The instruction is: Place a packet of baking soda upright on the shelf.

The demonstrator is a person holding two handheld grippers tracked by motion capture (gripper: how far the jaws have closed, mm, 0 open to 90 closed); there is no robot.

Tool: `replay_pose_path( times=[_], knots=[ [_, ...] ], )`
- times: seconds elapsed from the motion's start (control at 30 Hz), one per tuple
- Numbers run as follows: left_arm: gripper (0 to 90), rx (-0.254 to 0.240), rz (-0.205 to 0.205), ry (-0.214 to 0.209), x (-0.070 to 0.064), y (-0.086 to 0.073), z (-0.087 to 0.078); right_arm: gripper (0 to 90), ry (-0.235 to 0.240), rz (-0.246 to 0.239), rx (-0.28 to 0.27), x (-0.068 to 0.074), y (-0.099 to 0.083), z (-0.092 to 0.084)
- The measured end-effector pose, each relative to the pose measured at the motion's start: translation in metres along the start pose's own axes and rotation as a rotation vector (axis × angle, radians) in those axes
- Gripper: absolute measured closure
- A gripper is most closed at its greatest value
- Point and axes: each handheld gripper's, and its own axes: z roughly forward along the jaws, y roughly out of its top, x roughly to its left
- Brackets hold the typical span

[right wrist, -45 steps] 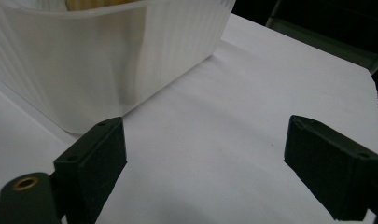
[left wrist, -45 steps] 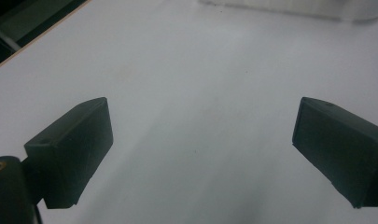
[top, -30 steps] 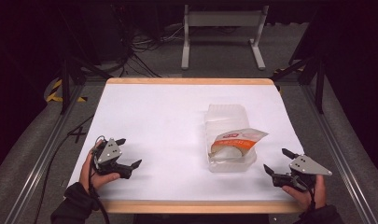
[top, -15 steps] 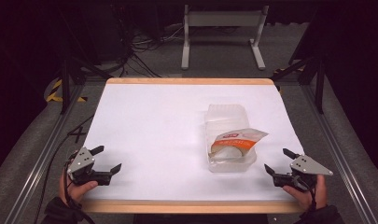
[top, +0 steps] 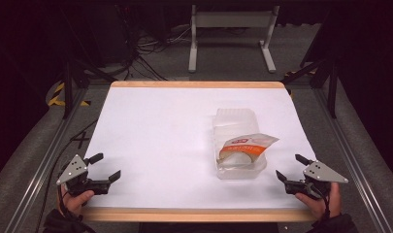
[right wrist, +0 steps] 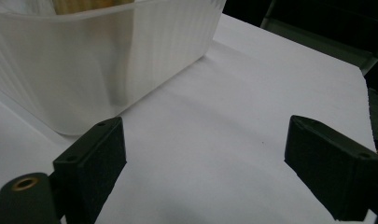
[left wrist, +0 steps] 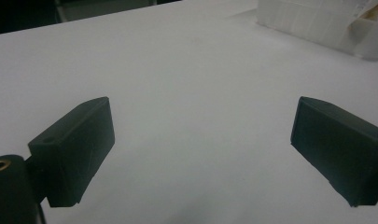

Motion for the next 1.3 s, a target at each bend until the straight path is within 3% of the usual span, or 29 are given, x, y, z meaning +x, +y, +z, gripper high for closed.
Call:
replay_pose_path(
  times=[0.17,0.4,0.77,1.17,1.3],
  knots=[
    [6.7,0.005,0.016,-0.008,-0.002,0.0,0.002,13.1,-0.001,-0.008,0.004,0.002,0.001,0.001],
    [5.8,0.004,0.005,0.006,-0.003,-0.001,0.003,13.1,-0.001,-0.015,0.008,0.004,0.002,0.0],
    [5.8,0.065,0.052,0.012,-0.009,0.0,0.011,13.1,0.004,-0.011,0.014,0.002,0.0,0.002],
    [5.9,0.061,0.06,0.015,-0.012,0.004,0.013,13.1,0.015,-0.015,0.021,0.003,-0.001,0.004],
    [5.9,0.083,0.072,0.012,-0.013,0.004,0.016,13.0,0.013,-0.015,0.019,0.004,-0.001,0.003]
  ],
)
